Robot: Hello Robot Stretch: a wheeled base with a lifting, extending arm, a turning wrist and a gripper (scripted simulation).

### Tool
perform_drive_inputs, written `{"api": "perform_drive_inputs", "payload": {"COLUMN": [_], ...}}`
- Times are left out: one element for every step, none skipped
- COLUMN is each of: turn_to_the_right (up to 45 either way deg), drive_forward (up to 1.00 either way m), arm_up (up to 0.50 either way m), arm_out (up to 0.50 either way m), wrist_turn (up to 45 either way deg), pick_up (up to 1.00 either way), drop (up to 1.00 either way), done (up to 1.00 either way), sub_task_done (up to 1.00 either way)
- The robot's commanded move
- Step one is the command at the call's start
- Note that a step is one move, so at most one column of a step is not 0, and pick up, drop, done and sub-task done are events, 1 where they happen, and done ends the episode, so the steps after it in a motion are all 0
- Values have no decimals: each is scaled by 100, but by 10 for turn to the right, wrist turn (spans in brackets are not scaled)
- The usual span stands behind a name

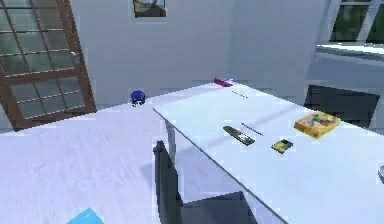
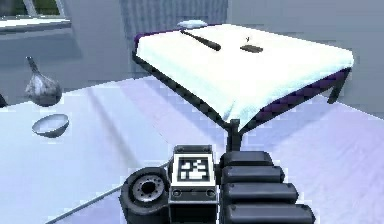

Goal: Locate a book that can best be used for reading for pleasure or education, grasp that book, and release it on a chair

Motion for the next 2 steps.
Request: {"api": "perform_drive_inputs", "payload": {"turn_to_the_right": [30, -390], "drive_forward": [0, 0], "arm_up": [0, 0], "arm_out": [0, 0], "wrist_turn": [0, 0], "pick_up": [0, 0], "drop": [0, 0], "done": [0, 0], "sub_task_done": [0, 0]}}
